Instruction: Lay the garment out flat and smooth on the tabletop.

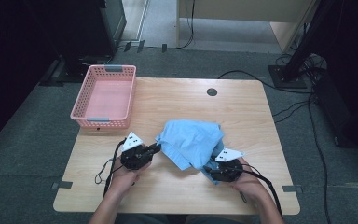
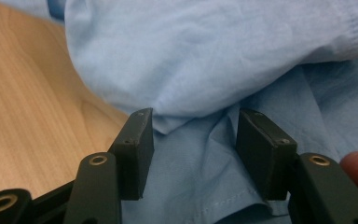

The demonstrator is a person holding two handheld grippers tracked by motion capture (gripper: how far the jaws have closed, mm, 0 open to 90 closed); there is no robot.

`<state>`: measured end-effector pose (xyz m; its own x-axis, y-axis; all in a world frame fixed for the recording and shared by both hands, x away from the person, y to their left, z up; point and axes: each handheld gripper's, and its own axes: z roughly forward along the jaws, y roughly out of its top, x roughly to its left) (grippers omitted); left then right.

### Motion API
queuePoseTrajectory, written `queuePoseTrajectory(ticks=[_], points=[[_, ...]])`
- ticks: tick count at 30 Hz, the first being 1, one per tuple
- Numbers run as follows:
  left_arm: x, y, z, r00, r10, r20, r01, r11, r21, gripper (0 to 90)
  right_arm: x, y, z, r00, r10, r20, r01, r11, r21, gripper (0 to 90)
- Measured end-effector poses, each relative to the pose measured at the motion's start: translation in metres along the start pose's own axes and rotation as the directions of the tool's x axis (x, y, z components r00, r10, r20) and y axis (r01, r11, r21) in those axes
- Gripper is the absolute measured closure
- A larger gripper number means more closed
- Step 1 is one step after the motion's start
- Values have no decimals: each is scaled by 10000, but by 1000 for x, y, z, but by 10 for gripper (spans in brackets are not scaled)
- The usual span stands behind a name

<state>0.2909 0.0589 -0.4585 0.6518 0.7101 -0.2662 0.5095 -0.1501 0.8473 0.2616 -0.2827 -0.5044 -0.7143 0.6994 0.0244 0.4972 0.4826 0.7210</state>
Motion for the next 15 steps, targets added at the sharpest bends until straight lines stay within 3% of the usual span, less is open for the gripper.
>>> queuePoseTrajectory(ticks=[8, 11, 13, 15], points=[[13, 3, -10, 9987, -518, -11, 517, 9980, -370, 872, 4, -1, -7, 9956, -692, -634, 719, 9965, 422, 467], [13, 3, -11, 9987, -516, 47, 517, 9979, -401, 871, 9, 7, -5, 9970, -774, -88, 778, 9946, 688, 407], [12, 4, -10, 9986, -525, 103, 529, 9977, -428, 871, 12, 16, -4, 9976, -421, 548, 419, 9991, 49, 390], [11, 4, -10, 9986, -508, 134, 513, 9978, -428, 871, 13, 23, -1, 9945, 438, 952, -351, 9952, -918, 389]])
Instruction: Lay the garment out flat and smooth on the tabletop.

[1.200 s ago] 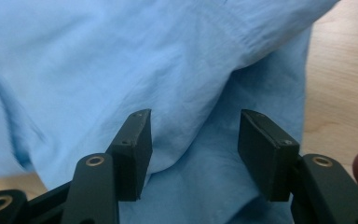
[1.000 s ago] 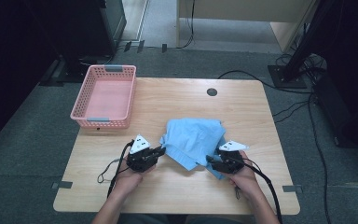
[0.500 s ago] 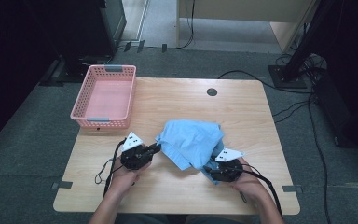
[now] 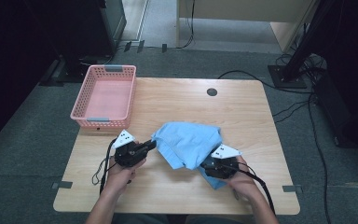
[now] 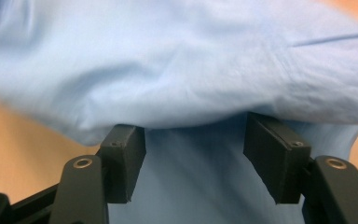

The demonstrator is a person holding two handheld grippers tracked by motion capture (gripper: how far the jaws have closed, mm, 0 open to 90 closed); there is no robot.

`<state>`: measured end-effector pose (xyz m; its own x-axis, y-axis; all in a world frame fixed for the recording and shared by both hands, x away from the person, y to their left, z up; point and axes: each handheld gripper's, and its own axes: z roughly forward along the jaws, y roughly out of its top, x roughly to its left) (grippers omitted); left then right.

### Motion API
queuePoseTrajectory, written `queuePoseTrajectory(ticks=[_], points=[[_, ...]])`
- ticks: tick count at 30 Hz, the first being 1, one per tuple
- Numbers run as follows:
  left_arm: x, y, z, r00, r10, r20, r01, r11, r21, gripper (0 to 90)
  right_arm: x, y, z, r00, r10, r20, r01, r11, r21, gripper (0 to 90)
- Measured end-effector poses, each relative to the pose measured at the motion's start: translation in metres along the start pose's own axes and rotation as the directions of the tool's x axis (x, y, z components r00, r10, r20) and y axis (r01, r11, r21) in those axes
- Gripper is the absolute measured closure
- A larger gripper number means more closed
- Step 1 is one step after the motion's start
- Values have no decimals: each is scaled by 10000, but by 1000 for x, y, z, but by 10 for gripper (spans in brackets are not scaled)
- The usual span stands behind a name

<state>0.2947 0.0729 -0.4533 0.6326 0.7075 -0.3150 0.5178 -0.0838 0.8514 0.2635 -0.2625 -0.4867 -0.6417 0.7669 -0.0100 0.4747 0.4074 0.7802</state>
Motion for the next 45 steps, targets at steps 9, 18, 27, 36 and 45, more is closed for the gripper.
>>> queuePoseTrajectory(ticks=[9, 18, 27, 36, 45], points=[[-1, 2, -4, 10000, 33, 39, -33, 9999, -102, 871, 7, -5, 30, 9734, 687, 2187, -740, 9971, 159, 419], [-3, 3, -5, 9998, 84, 157, -82, 9999, -138, 870, 9, -14, 12, 9986, -255, -462, 283, 9978, 595, 598], [-8, 3, -3, 9991, 84, 425, -78, 9999, -129, 868, 29, -16, -1, 9451, -2031, -2561, 2317, 9689, 866, 644], [-5, 4, -4, 9988, -45, 480, 55, 9998, -196, 865, 33, 1, -48, 8670, -3378, -3662, 3562, 9342, -185, 485], [-7, 5, -5, 9990, -5, 452, 16, 9997, -245, 863, 81, 25, -29, 9350, -3193, -1541, 2985, 9435, -1438, 196]])
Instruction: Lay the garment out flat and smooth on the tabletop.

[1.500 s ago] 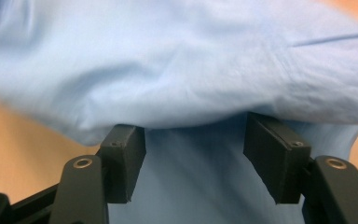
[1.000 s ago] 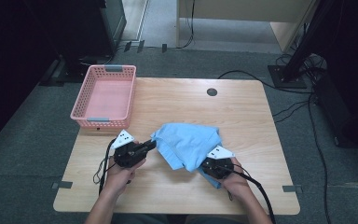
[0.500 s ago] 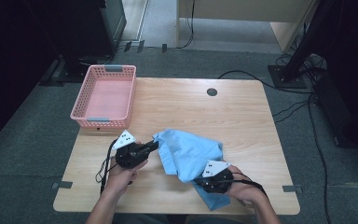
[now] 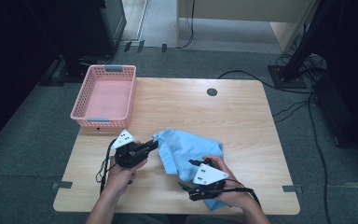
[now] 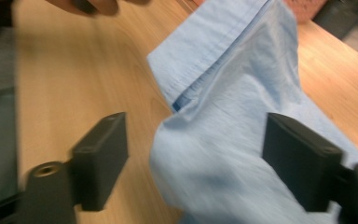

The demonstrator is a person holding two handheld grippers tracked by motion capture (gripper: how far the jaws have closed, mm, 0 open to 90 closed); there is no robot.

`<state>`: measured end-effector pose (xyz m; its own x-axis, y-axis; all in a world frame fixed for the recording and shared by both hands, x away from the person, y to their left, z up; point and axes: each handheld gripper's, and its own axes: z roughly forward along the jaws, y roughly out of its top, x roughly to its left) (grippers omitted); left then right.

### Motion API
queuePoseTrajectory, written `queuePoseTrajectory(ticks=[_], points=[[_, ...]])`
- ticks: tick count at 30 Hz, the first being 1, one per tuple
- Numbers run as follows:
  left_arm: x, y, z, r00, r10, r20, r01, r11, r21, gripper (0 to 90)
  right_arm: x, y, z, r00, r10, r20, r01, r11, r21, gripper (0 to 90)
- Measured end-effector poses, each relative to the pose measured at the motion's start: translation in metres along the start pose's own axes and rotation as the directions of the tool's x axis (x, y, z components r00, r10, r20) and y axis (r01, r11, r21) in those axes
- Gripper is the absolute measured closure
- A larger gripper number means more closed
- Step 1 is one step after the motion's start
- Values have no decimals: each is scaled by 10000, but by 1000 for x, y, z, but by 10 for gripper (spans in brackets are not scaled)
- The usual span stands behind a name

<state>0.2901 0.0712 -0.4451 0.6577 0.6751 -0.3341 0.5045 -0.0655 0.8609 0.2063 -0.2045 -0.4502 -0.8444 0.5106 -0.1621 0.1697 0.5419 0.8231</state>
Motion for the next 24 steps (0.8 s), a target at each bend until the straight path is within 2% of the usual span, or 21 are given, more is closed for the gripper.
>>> queuePoseTrajectory(ticks=[2, 4, 6, 8, 9, 11, 14, 16, 18, 19, 21, 22, 24], points=[[1, 0, -1, 10000, -50, 2, 50, 10000, -4, 863, 9, 1, 12, 9988, -345, 355, 334, 9989, 314, 121], [2, 0, -1, 10000, -70, -3, 70, 10000, -31, 863, 17, -1, 21, 9944, -742, 751, 699, 9958, 591, 121], [2, 1, -2, 10000, -95, -1, 95, 9999, -71, 862, 19, -2, 26, 9883, -840, 1276, 739, 9939, 821, 169], [3, 1, -3, 10000, -64, 10, 64, 9999, -101, 862, 16, -4, 28, 9810, -770, 1781, 611, 9938, 932, 290], [3, 2, -4, 10000, -65, 13, 65, 9999, -121, 863, 13, -5, 28, 9746, -697, 2126, 509, 9944, 929, 370], [2, 2, -5, 10000, -22, 1, 22, 9999, -108, 862, 6, -6, 24, 9681, -422, 2468, 244, 9969, 748, 551], [2, 2, -5, 10000, 47, 63, -46, 10000, -47, 860, -4, -5, 15, 9694, 64, 2454, -159, 9992, 366, 746], [2, 2, -4, 9997, 132, 201, -133, 9999, 36, 858, -11, -2, 8, 9711, 341, 2362, -367, 9993, 67, 823], [0, 3, -5, 9988, 289, 387, -292, 9996, 51, 857, -19, 0, -2, 9755, 806, 2046, -749, 9966, -353, 870], [-1, 4, -5, 9979, 377, 521, -381, 9993, 51, 854, -24, 1, -7, 9759, 1071, 1902, -975, 9935, -595, 877], [-4, 4, -6, 9945, 555, 890, -560, 9984, 27, 839, -37, 4, -18, 9686, 1819, 1694, -1655, 9804, -1068, 885], [-6, 4, -5, 9923, 675, 1036, -683, 9977, 37, 822, -44, 4, -23, 9620, 2225, 1583, -2030, 9704, -1306, 888], [-10, 2, -2, 9899, 859, 1129, -883, 9960, 161, 758, -58, 2, -30, 9375, 3176, 1420, -2905, 9392, -1829, 892]])
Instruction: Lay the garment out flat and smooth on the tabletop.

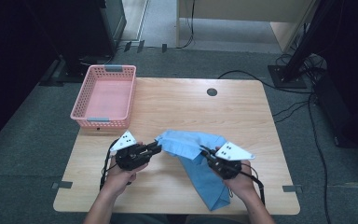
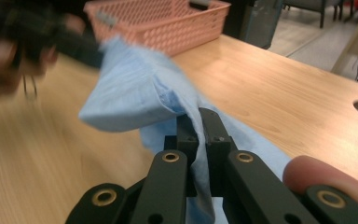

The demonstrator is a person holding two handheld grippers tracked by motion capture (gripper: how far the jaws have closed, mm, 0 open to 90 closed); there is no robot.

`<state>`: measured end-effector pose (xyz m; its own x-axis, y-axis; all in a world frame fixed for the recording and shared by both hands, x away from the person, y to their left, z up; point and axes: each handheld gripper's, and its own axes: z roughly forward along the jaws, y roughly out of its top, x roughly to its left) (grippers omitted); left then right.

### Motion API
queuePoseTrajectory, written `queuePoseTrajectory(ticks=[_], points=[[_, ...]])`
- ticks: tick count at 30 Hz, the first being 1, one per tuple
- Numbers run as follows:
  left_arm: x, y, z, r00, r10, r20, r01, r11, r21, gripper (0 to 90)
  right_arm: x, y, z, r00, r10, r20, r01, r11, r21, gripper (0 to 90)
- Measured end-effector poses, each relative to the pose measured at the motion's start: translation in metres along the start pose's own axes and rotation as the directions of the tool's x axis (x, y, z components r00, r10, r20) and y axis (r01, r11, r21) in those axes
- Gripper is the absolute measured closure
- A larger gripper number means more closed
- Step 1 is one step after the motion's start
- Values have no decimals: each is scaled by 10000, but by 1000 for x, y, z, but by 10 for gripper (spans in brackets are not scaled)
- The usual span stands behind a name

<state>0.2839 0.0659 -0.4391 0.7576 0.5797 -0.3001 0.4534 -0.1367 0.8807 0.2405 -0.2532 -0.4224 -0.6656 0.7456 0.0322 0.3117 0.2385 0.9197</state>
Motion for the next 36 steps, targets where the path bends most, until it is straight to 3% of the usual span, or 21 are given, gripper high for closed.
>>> queuePoseTrajectory(ticks=[3, 6, 8, 9, 11, 13, 16, 18, 21, 23, 26, 28, 30, 32, 34, 36], points=[[0, -3, 6, 9997, -107, 218, 103, 9998, 180, 615, -22, 1, -4, 9891, 1474, 26, -1473, 9886, -309, 894], [2, -5, 10, 9991, -377, 211, 370, 9987, 338, 526, -41, 0, -4, 9708, 2382, 273, -2370, 9706, -431, 895], [4, -6, 14, 9987, -499, 90, 494, 9976, 480, 503, -53, 1, -5, 9509, 3091, 142, -3081, 9500, -499, 895], [5, -6, 17, 9986, -531, -63, 534, 9970, 562, 491, -58, 1, -5, 9394, 3428, -42, -3425, 9381, -522, 896], [6, -8, 25, 9974, -478, -539, 525, 9947, 888, 459, -66, 2, -6, 9242, 3807, -317, -3819, 9225, -559, 895], [5, -13, 35, 9933, -205, -1134, 366, 9893, 1412, 412, -71, 2, -6, 9131, 4054, -435, -4074, 9113, -595, 895], [2, -19, 49, 9861, 298, -1634, 46, 9785, 2064, 384, -75, 3, -7, 9031, 4266, -500, -4291, 9009, -653, 895], [-1, -20, 58, 9771, 572, -2048, -105, 9749, 2223, 376, -76, 2, -8, 9034, 4257, -521, -4284, 9015, -617, 895], [-3, -16, 68, 9703, 699, -2314, -210, 9781, 2073, 378, -77, 2, -7, 9057, 4195, -613, -4225, 9051, -482, 894], [-4, -13, 73, 9700, 786, -2302, -366, 9827, 1814, 396, -78, 1, -6, 9051, 4203, -651, -4232, 9052, -399, 894], [-9, -7, 82, 9688, 1323, -2097, -1027, 9839, 1464, 393, -83, 2, -4, 9031, 4239, -682, -4267, 9039, -314, 894], [-12, -2, 89, 9686, 1621, -1885, -1371, 9808, 1389, 380, -88, 1, 0, 8934, 4444, -659, -4453, 8954, 16, 894], [-16, 1, 97, 9648, 2026, -1679, -1790, 9730, 1456, 385, -94, -3, 7, 8896, 4557, -314, -4542, 8897, 462, 894], [-18, 3, 103, 9626, 2257, -1495, -2018, 9663, 1596, 514, -100, -9, 17, 8772, 4801, 30, -4782, 8732, 945, 894], [-16, 3, 108, 9713, 1970, -1330, -1730, 9696, 1728, 678, -105, -16, 26, 8651, 4997, 434, -5002, 8529, 1498, 894], [-12, 4, 111, 9805, 1630, -1097, -1385, 9695, 2022, 792, -107, -24, 36, 8628, 4962, 966, -5050, 8383, 2055, 893]])
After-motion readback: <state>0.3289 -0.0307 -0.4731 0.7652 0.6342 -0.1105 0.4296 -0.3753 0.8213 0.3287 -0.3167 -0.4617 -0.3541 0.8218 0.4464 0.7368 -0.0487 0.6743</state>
